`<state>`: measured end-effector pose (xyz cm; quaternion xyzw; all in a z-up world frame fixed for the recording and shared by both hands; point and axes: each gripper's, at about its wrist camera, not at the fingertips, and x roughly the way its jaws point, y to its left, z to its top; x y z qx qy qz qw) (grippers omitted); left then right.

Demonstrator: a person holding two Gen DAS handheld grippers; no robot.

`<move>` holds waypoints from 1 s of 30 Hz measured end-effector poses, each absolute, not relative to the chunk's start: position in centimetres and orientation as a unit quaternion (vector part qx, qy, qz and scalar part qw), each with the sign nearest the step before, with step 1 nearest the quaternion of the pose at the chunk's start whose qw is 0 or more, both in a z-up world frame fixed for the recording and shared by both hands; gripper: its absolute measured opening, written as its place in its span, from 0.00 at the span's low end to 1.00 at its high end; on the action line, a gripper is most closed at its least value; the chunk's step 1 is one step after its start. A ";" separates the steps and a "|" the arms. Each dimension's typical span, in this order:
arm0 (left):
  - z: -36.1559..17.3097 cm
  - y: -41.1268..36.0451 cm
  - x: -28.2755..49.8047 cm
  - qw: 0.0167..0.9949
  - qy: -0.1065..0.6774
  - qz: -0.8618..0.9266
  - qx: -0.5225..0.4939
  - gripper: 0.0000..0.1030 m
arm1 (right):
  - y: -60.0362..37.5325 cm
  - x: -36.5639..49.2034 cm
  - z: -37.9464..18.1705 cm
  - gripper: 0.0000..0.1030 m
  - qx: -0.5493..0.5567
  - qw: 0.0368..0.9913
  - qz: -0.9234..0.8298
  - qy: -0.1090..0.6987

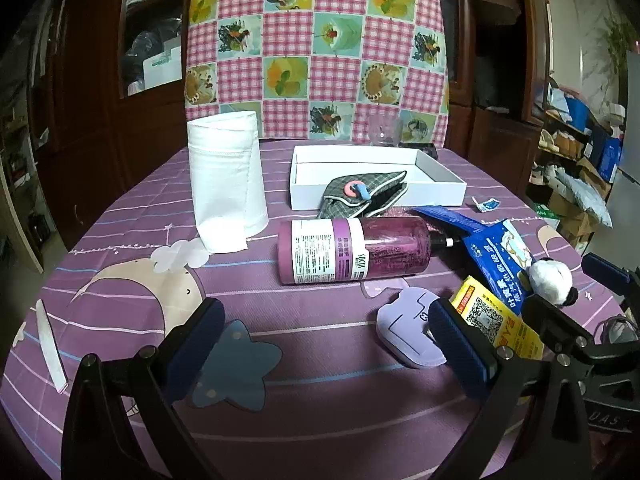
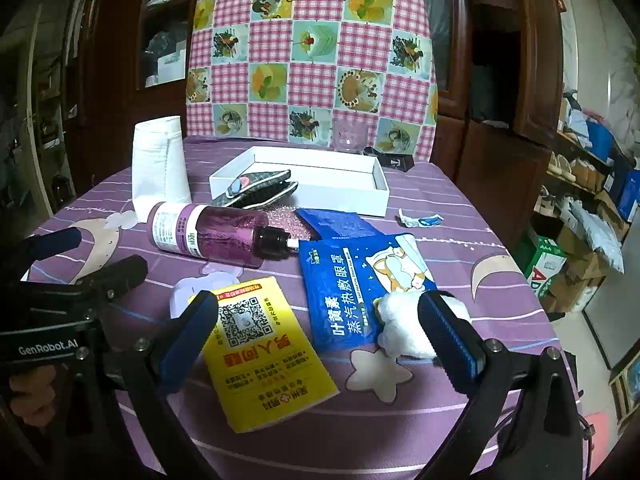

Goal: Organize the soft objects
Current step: 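Move the left gripper toward the lavender puff while the right approaches the yellow card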

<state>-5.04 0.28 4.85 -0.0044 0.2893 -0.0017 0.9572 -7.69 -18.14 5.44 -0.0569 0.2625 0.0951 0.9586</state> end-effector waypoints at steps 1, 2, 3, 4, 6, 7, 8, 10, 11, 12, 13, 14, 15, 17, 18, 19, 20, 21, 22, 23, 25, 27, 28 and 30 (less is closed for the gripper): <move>4.8 0.3 -5.1 0.957 0.288 0.000 -0.003 1.00 | -18.1 -7.7 5.5 0.97 -0.057 0.959 0.095 0.262; 4.8 0.2 -5.1 0.958 0.288 0.002 0.000 1.00 | -18.2 -7.7 5.5 0.97 -0.056 0.959 0.093 0.262; 4.8 0.1 -5.0 0.957 0.289 0.003 0.002 1.00 | -18.2 -7.7 5.5 0.97 -0.055 0.959 0.092 0.262; 4.8 0.1 -5.0 0.957 0.289 0.006 0.006 1.00 | -18.3 -7.7 5.5 0.97 -0.053 0.959 0.091 0.262; 4.8 -0.1 -5.1 0.958 0.287 0.008 0.012 1.00 | -18.5 -7.6 5.5 0.97 -0.049 0.960 0.089 0.262; 4.8 -0.1 -5.1 0.958 0.286 0.008 0.014 1.00 | -18.6 -7.6 5.5 0.97 -0.046 0.960 0.088 0.262; 4.9 -0.2 -5.2 0.959 0.283 0.009 0.017 1.00 | -18.6 -7.6 5.5 0.97 -0.044 0.960 0.088 0.262; 4.9 -0.3 -5.3 0.960 0.281 0.009 0.021 1.00 | -18.6 -7.6 5.5 0.97 -0.042 0.960 0.087 0.262; 5.0 -0.3 -5.3 0.960 0.280 0.008 0.022 1.00 | -18.7 -7.6 5.5 0.97 -0.041 0.960 0.087 0.261; 5.0 -0.3 -5.3 0.960 0.280 0.008 0.022 1.00 | -18.7 -7.6 5.5 0.97 -0.040 0.960 0.087 0.262; 5.0 -0.3 -5.2 0.960 0.280 0.007 0.022 1.00 | -18.7 -7.6 5.5 0.97 -0.040 0.960 0.087 0.262; 5.0 -0.2 -5.2 0.959 0.281 0.007 0.019 1.00 | -18.7 -7.6 5.5 0.97 -0.040 0.960 0.087 0.262; 5.0 -0.2 -5.2 0.959 0.282 0.007 0.018 1.00 | -18.7 -7.6 5.6 0.97 -0.040 0.960 0.087 0.262; 5.0 -0.1 -5.2 0.958 0.285 0.005 0.013 1.00 | -18.6 -7.6 5.5 0.97 -0.041 0.960 0.087 0.261; 4.9 0.0 -5.1 0.958 0.287 0.005 0.010 1.00 | -18.7 -7.6 5.6 0.97 -0.041 0.961 0.086 0.261; 4.9 0.1 -5.0 0.957 0.289 0.005 0.009 1.00 | -18.6 -7.6 5.6 0.97 -0.041 0.961 0.086 0.260; 4.8 0.1 -4.9 0.956 0.292 0.004 0.007 1.00 | -18.7 -7.7 5.7 0.97 -0.040 0.961 0.087 0.258; 4.8 0.2 -4.9 0.956 0.295 0.003 0.005 1.00 | -18.7 -7.7 5.7 0.97 -0.038 0.962 0.088 0.256; 4.7 0.3 -4.8 0.955 0.297 0.002 0.003 1.00 | -18.7 -7.9 5.7 0.97 -0.036 0.962 0.090 0.254; 4.7 0.3 -4.8 0.955 0.298 0.001 0.000 1.00 | -18.8 -7.9 5.8 0.97 -0.035 0.963 0.091 0.253; 4.7 0.5 -4.7 0.954 0.299 0.002 -0.002 1.00 | -18.7 -8.0 5.8 0.97 -0.035 0.963 0.091 0.252; 4.7 0.5 -4.7 0.954 0.300 0.001 -0.005 1.00 | -18.7 -8.0 5.8 0.97 -0.035 0.962 0.091 0.254; 4.7 0.5 -4.6 0.954 0.300 0.001 -0.006 1.00 | -18.6 -8.0 5.8 0.97 -0.035 0.962 0.092 0.256; 4.7 0.6 -4.6 0.953 0.302 0.001 -0.007 1.00 | -18.6 -8.0 5.8 0.97 -0.038 0.961 0.093 0.258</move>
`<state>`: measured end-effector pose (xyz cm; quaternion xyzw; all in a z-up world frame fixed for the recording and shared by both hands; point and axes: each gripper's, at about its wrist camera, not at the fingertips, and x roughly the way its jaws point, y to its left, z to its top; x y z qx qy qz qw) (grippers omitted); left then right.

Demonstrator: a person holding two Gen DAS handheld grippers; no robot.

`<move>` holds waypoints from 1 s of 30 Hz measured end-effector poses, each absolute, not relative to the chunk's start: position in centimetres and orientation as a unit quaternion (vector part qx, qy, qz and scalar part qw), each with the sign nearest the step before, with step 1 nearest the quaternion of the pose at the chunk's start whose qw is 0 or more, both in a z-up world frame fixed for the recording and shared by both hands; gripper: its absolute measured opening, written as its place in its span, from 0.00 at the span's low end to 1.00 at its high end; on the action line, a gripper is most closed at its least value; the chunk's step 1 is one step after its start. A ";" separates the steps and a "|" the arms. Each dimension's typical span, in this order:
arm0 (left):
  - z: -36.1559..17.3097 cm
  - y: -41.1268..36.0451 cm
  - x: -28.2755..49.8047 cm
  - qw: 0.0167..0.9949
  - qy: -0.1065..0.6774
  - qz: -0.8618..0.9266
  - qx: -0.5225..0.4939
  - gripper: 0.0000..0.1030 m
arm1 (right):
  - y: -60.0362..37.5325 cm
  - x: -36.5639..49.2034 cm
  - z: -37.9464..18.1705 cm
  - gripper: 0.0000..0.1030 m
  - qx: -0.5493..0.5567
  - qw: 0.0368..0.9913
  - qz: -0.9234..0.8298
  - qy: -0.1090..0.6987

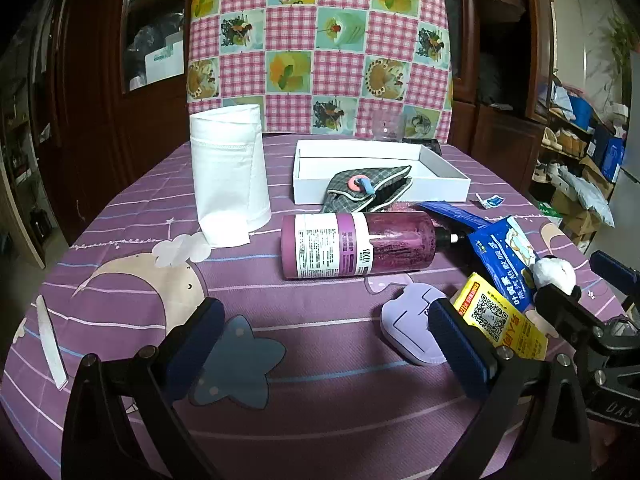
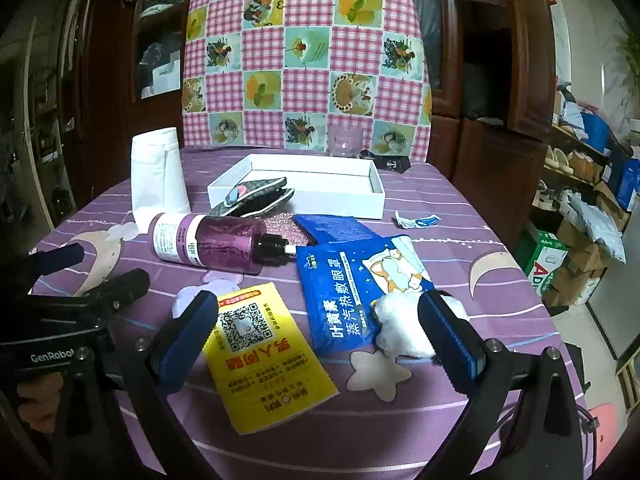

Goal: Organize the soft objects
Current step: 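Move the left gripper toward the lavender puff while the right approaches the yellow card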

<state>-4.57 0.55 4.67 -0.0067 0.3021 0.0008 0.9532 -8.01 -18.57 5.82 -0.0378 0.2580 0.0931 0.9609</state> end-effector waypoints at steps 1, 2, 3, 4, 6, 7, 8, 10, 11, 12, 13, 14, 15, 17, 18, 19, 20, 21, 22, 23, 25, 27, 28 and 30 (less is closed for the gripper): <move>4.7 0.6 -4.6 0.953 0.302 0.001 -0.007 1.00 | -18.5 -8.0 5.8 0.97 -0.039 0.961 0.093 0.258; 4.6 0.6 -4.6 0.953 0.303 0.001 -0.008 1.00 | -18.5 -8.0 5.8 0.97 -0.038 0.961 0.093 0.258; 4.7 0.6 -4.6 0.953 0.302 0.001 -0.007 1.00 | -18.5 -8.0 5.8 0.97 -0.039 0.961 0.092 0.258; 4.7 0.6 -4.6 0.953 0.302 0.002 -0.008 1.00 | -18.5 -8.0 5.8 0.97 -0.038 0.961 0.092 0.258; 4.6 0.6 -4.6 0.954 0.301 0.002 -0.009 1.00 | -18.5 -8.0 5.8 0.97 -0.036 0.960 0.094 0.260; 4.6 0.6 -4.6 0.954 0.301 0.001 -0.010 1.00 | -18.5 -8.0 5.8 0.97 -0.034 0.960 0.096 0.261; 4.6 0.6 -4.6 0.954 0.301 0.001 -0.010 1.00 | -18.5 -8.0 5.8 0.97 -0.030 0.959 0.101 0.262; 4.7 0.6 -4.6 0.954 0.301 0.000 -0.011 1.00 | -18.5 -7.9 5.7 0.97 -0.026 0.958 0.107 0.267; 4.7 0.6 -4.6 0.953 0.301 0.000 -0.011 1.00 | -18.6 -7.8 5.7 0.97 -0.021 0.957 0.107 0.270; 4.7 0.6 -4.6 0.953 0.302 -0.002 -0.012 1.00 | -18.7 -7.8 5.6 0.97 -0.018 0.956 0.104 0.274; 4.7 0.6 -4.6 0.953 0.303 -0.003 -0.013 1.00 | -18.8 -7.6 5.5 0.97 -0.015 0.955 0.098 0.279; 4.7 0.6 -4.6 0.953 0.304 -0.004 -0.013 1.00 | -19.0 -7.5 5.2 0.97 -0.008 0.953 0.088 0.289; 4.7 0.6 -4.6 0.953 0.304 -0.005 -0.013 1.00 | -19.2 -7.3 5.1 0.97 -0.003 0.952 0.082 0.294; 4.7 0.5 -4.6 0.952 0.305 -0.005 -0.013 1.00 | -19.7 -7.1 5.1 0.97 0.012 0.951 0.082 0.299; 4.7 0.6 -4.6 0.952 0.305 -0.006 -0.014 1.00 | -20.1 -7.0 5.1 0.97 0.026 0.949 0.088 0.302; 4.7 0.6 -4.6 0.952 0.305 -0.006 -0.015 1.00 | -20.3 -6.9 5.2 0.97 0.040 0.947 0.095 0.305; 4.7 0.6 -4.6 0.952 0.304 -0.006 -0.016 1.00 | -20.6 -6.9 5.2 0.97 0.051 0.945 0.100 0.308; 4.7 0.6 -4.6 0.952 0.304 -0.006 -0.016 1.00 | -20.8 -6.8 5.2 0.96 0.063 0.942 0.107 0.312; 4.7 0.7 -4.6 0.952 0.304 -0.007 -0.017 1.00 | -20.8 -6.9 5.3 0.91 0.067 0.941 0.113 0.313; 4.7 0.7 -4.7 0.952 0.304 -0.008 -0.019 1.00 | -20.8 -7.0 5.3 0.87 0.066 0.941 0.118 0.311; 4.8 0.7 -4.7 0.952 0.305 -0.011 -0.021 1.00 | -20.1 -7.3 5.5 0.87 0.045 0.943 0.124 0.305; 4.7 0.8 -4.7 0.951 0.307 -0.016 -0.024 1.00 | -19.5 -7.5 5.6 0.86 0.023 0.944 0.127 0.303; 4.7 0.8 -4.7 0.950 0.309 -0.020 -0.025 1.00 | -19.2 -7.5 5.6 0.86 0.014 0.944 0.129 0.304; 4.6 0.7 -4.5 0.948 0.316 -0.029 -0.028 1.00 | -18.7 -7.5 5.4 0.86 0.000 0.941 0.135 0.311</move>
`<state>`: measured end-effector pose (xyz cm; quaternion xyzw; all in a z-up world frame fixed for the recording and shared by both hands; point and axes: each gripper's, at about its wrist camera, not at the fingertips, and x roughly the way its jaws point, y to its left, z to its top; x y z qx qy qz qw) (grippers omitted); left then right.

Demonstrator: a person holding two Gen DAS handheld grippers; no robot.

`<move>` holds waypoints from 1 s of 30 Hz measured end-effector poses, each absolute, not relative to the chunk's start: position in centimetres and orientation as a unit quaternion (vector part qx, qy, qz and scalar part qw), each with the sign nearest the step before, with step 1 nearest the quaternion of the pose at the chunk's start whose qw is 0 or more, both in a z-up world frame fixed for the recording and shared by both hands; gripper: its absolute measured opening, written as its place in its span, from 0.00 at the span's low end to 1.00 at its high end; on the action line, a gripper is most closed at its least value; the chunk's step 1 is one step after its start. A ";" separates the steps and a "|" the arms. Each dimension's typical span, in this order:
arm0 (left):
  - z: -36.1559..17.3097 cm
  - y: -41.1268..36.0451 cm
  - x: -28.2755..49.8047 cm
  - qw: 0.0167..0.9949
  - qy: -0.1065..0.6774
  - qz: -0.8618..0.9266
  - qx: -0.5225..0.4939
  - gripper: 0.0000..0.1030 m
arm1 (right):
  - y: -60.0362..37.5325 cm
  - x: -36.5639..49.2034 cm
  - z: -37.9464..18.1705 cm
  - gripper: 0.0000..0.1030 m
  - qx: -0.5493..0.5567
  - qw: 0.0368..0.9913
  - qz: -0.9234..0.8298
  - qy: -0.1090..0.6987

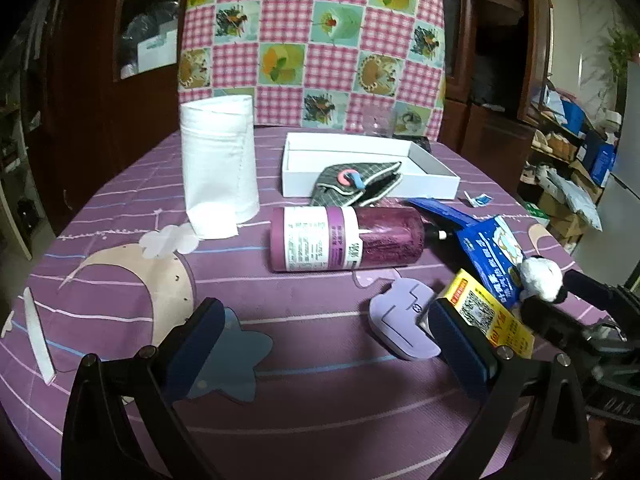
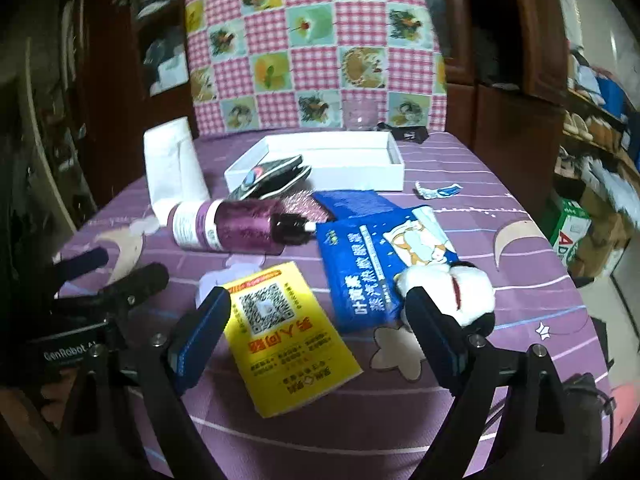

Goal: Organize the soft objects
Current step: 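Move the left gripper toward the lavender puff while the right approaches the yellow card, then grasp the yellow QR-code card with the right gripper while the left grasps the lavender puff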

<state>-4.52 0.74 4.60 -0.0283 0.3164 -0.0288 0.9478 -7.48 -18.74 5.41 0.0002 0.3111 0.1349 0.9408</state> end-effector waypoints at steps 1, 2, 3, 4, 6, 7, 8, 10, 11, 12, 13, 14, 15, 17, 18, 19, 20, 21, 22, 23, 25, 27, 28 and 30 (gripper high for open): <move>4.5 0.8 -4.5 0.946 0.321 -0.034 -0.031 1.00 | -18.7 -7.4 5.3 0.86 -0.002 0.938 0.140 0.316; 4.5 0.7 -4.4 0.944 0.327 -0.042 -0.034 1.00 | -18.7 -7.4 5.2 0.86 -0.002 0.937 0.143 0.319; 4.3 0.7 -4.3 0.940 0.336 -0.054 -0.037 1.00 | -18.7 -7.3 5.1 0.86 -0.001 0.935 0.147 0.324; 4.2 0.6 -4.2 0.936 0.344 -0.063 -0.037 1.00 | -18.7 -7.2 5.0 0.86 0.000 0.933 0.148 0.329; 3.9 0.5 -3.8 0.929 0.361 -0.072 -0.036 1.00 | -18.9 -6.8 4.7 0.86 0.007 0.926 0.158 0.344; 3.7 0.5 -3.6 0.925 0.370 -0.078 -0.039 1.00 | -18.9 -6.5 4.4 0.86 0.012 0.920 0.165 0.354; 3.6 0.6 -3.5 0.922 0.376 -0.082 -0.043 1.00 | -19.0 -6.2 4.2 0.86 0.018 0.915 0.172 0.366; 3.3 0.8 -3.3 0.917 0.387 -0.083 -0.050 1.00 | -19.1 -5.9 3.8 0.86 0.025 0.906 0.180 0.381; 3.2 0.9 -3.3 0.917 0.389 -0.076 -0.049 1.00 | -19.1 -5.8 3.7 0.86 0.027 0.904 0.181 0.385; 3.1 1.0 -3.2 0.917 0.391 -0.064 -0.045 1.00 | -19.1 -5.7 3.5 0.86 0.027 0.902 0.183 0.391; 3.0 1.1 -3.2 0.917 0.393 -0.054 -0.042 1.00 | -19.0 -5.6 3.4 0.86 0.026 0.900 0.184 0.394; 2.9 1.3 -3.2 0.916 0.396 -0.049 -0.041 1.00 | -18.9 -5.5 3.2 0.86 0.025 0.898 0.185 0.398; 2.8 1.5 -3.0 0.915 0.400 -0.041 -0.042 1.00 | -18.8 -5.4 3.1 0.86 0.022 0.896 0.186 0.402; 2.6 2.0 -2.8 0.912 0.407 -0.028 -0.045 1.00 | -18.5 -5.2 2.7 0.86 0.014 0.892 0.185 0.412; 2.6 2.2 -2.5 0.910 0.410 -0.023 -0.046 1.00 | -18.4 -5.1 2.5 0.86 0.011 0.891 0.183 0.416; 2.5 2.5 -2.5 0.909 0.413 -0.018 -0.048 1.00 | -18.3 -4.9 2.3 0.86 0.006 0.889 0.181 0.420; 2.4 2.7 -2.4 0.908 0.415 -0.013 -0.050 1.00 | -18.1 -4.7 2.1 0.86 0.002 0.887 0.181 0.424; 2.3 2.9 -2.3 0.907 0.418 -0.011 -0.052 1.00 | -18.0 -4.5 2.0 0.86 0.001 0.885 0.183 0.427; 2.3 3.0 -2.3 0.906 0.420 -0.009 -0.053 1.00 | -17.9 -4.3 2.0 0.86 0.001 0.883 0.188 0.429; 2.3 3.1 -2.3 0.905 0.421 -0.009 -0.054 1.00 | -17.8 -4.1 2.1 0.86 0.001 0.882 0.194 0.430; 2.3 3.1 -2.3 0.905 0.423 -0.010 -0.053 1.00 | -17.7 -3.9 2.1 0.86 0.002 0.879 0.204 0.431; 2.3 3.0 -2.4 0.904 0.423 -0.011 -0.051 1.00 | -17.4 -3.7 2.1 0.86 0.000 0.875 0.212 0.435; 2.3 3.0 -2.5 0.904 0.423 -0.012 -0.050 1.00 | -17.3 -3.6 2.0 0.86 -0.001 0.873 0.215 0.438; 2.4 3.0 -2.5 0.905 0.423 -0.013 -0.049 1.00 | -17.1 -3.5 1.7 0.86 0.000 0.867 0.223 0.445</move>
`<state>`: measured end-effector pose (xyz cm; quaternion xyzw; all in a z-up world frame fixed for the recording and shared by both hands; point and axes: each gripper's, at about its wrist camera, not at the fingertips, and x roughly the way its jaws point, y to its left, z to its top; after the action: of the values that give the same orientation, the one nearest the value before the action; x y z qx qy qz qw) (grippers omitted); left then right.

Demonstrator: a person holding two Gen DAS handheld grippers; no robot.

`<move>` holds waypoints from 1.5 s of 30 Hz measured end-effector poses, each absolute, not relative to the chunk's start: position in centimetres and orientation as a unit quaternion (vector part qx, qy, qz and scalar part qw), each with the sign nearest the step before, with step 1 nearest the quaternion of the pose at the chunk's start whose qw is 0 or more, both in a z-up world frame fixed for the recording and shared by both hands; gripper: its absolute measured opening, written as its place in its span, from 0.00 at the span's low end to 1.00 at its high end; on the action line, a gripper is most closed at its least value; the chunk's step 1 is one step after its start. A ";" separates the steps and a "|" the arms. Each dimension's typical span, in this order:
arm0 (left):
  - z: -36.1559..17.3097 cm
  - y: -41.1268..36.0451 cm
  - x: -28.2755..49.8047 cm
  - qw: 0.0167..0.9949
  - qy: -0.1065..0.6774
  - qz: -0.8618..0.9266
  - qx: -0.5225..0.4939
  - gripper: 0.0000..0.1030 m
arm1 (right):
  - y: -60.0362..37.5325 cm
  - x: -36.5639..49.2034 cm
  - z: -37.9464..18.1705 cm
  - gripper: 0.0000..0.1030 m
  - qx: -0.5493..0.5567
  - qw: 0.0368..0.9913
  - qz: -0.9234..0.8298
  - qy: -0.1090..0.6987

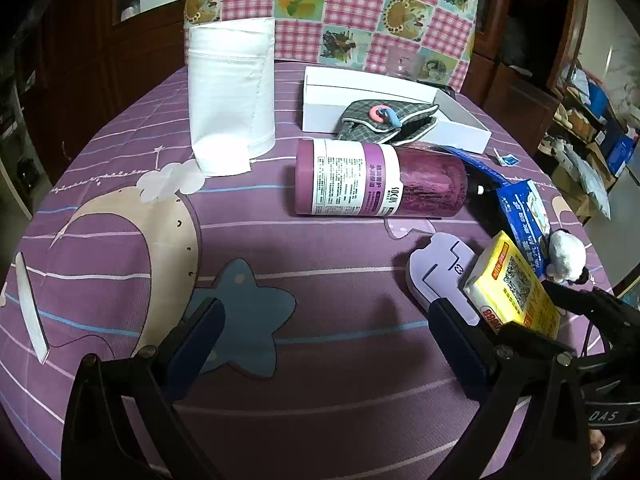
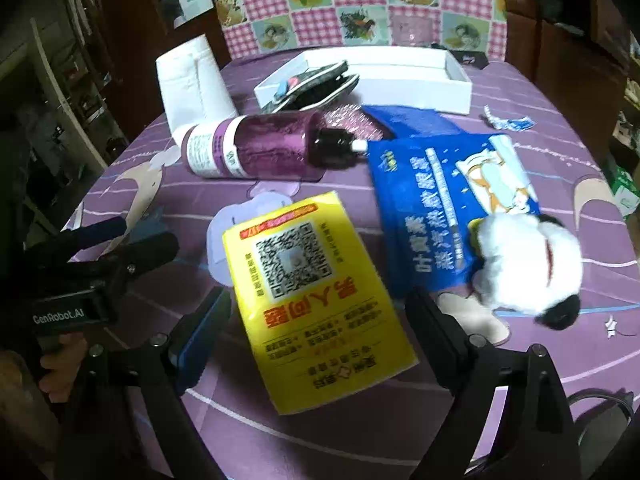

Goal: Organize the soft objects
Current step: 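Grasp the yellow QR-code card with the right gripper while the left grasps the lavender puff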

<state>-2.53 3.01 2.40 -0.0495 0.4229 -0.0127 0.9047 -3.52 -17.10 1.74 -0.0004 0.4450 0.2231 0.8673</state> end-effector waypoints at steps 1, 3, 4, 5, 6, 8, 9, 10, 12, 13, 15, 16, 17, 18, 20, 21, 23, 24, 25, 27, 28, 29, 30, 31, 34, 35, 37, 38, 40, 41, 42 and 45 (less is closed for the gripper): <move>2.4 3.0 -2.5 0.905 0.422 -0.013 -0.050 1.00 | -17.0 -3.5 1.6 0.86 -0.002 0.865 0.225 0.449; 2.5 3.0 -2.5 0.905 0.421 -0.012 -0.050 1.00 | -16.9 -3.5 1.5 0.86 -0.006 0.865 0.224 0.448; 2.5 3.1 -2.5 0.905 0.421 -0.012 -0.051 1.00 | -16.9 -3.5 1.5 0.86 -0.005 0.864 0.225 0.450; 2.5 3.1 -2.4 0.905 0.421 -0.010 -0.051 1.00 | -16.9 -3.5 1.5 0.86 -0.004 0.864 0.226 0.451; 2.4 3.1 -2.4 0.905 0.423 -0.007 -0.050 1.00 | -16.9 -3.4 1.5 0.86 -0.003 0.864 0.226 0.451; 2.2 3.2 -2.2 0.903 0.426 -0.005 -0.051 1.00 | -16.9 -3.4 1.5 0.86 -0.001 0.864 0.226 0.451; 2.2 3.2 -2.2 0.902 0.428 -0.006 -0.053 1.00 | -16.9 -3.4 1.5 0.86 -0.003 0.864 0.225 0.451; 2.2 3.3 -2.1 0.902 0.429 -0.008 -0.055 1.00 | -16.9 -3.4 1.4 0.86 -0.006 0.864 0.224 0.451; 2.2 3.2 -2.1 0.902 0.429 -0.011 -0.054 1.00 | -16.7 -3.6 1.4 0.84 -0.019 0.866 0.218 0.449; 2.1 3.1 -2.1 0.901 0.430 -0.012 -0.052 1.00 | -16.6 -3.7 1.4 0.82 -0.026 0.868 0.214 0.448; 1.9 2.8 -2.0 0.899 0.435 -0.014 -0.044 1.00 | -16.3 -3.9 1.3 0.81 -0.045 0.871 0.205 0.445; 1.8 2.6 -2.0 0.899 0.436 -0.016 -0.041 1.00 | -16.1 -4.0 1.2 0.80 -0.055 0.872 0.201 0.443; 1.8 2.4 -2.0 0.899 0.436 -0.019 -0.037 1.00 | -16.0 -4.2 1.1 0.78 -0.064 0.873 0.195 0.441; 1.8 2.3 -2.0 0.899 0.435 -0.021 -0.035 1.00 | -16.0 -4.3 1.2 0.77 -0.066 0.874 0.194 0.440; 1.9 2.0 -2.1 0.900 0.433 -0.028 -0.033 1.00 | -16.4 -4.6 1.3 0.73 -0.055 0.875 0.195 0.439; 1.9 1.9 -2.1 0.901 0.432 -0.031 -0.032 1.00 | -16.9 -4.6 1.4 0.73 -0.041 0.875 0.197 0.440; 1.9 1.8 -2.2 0.902 0.430 -0.034 -0.032 1.00 | -17.8 -4.6 1.6 0.70 -0.010 0.874 0.202 0.442; 1.9 1.8 -2.2 0.902 0.429 -0.039 -0.033 1.00 | -18.4 -4.5 1.7 0.70 0.011 0.872 0.206 0.443; 1.9 1.7 -2.1 0.901 0.431 -0.046 -0.035 1.00 | -18.9 -4.4 1.8 0.70 0.028 0.871 0.209 0.443; 1.8 1.3 -2.1 0.897 0.435 -0.063 -0.035 1.00 | -19.9 -4.3 2.3 0.69 0.061 0.873 0.209 0.437; 1.9 1.1 -2.1 0.897 0.435 -0.071 -0.033 1.00 | -20.2 -4.3 2.4 0.69 0.069 0.874 0.208 0.433; 2.0 0.9 -2.1 0.898 0.433 -0.075 -0.031 1.00 | -20.4 -4.5 2.6 0.69 0.078 0.877 0.208 0.427; 2.1 0.7 -2.1 0.898 0.431 -0.081 -0.028 1.00 | -20.7 -4.6 2.9 0.69 0.087 0.879 0.206 0.421; 2.3 0.5 -2.1 0.899 0.429 -0.086 -0.027 1.00 | -20.9 -4.6 3.1 0.69 0.093 0.881 0.203 0.416; 2.6 0.0 -1.8 0.895 0.433 -0.101 -0.025 1.00 | -21.3 -4.8 3.4 0.69 0.096 0.890 0.181 0.407; 2.6 -0.1 -1.6 0.893 0.437 -0.107 -0.024 1.00 | -21.3 -4.9 3.4 0.69 0.090 0.893 0.170 0.407; 2.5 -0.7 -1.2 0.886 0.448 -0.119 -0.020 1.00 | -21.3 -4.7 3.4 0.69 0.086 0.894 0.160 0.409; 2.5 -1.0 -1.0 0.883 0.452 -0.123 -0.017 1.00 | -21.6 -4.6 3.3 0.69 0.087 0.894 0.159 0.409; 2.5 -1.7 -0.9 0.882 0.454 -0.127 -0.009 1.00 | -21.9 -4.5 3.4 0.69 0.091 0.894 0.157 0.410; 2.7 -2.2 -0.8 0.882 0.453 -0.130 -0.004 1.00 | -22.1 -4.5 3.3 0.69 0.093 0.894 0.155 0.410; 2.8 -2.6 -0.8 0.882 0.452 -0.132 -0.001 1.00 | -22.4 -4.5 3.3 0.69 0.096 0.894 0.154 0.411; 3.0 -3.9 -0.5 0.886 0.445 -0.130 0.015 0.99 | -23.1 -4.4 3.5 0.69 0.108 0.896 0.149 0.405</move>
<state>-0.51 -3.87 2.97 0.0153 0.4447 -0.1305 0.8860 -4.39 -23.06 3.53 0.1079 0.4053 0.1488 0.8955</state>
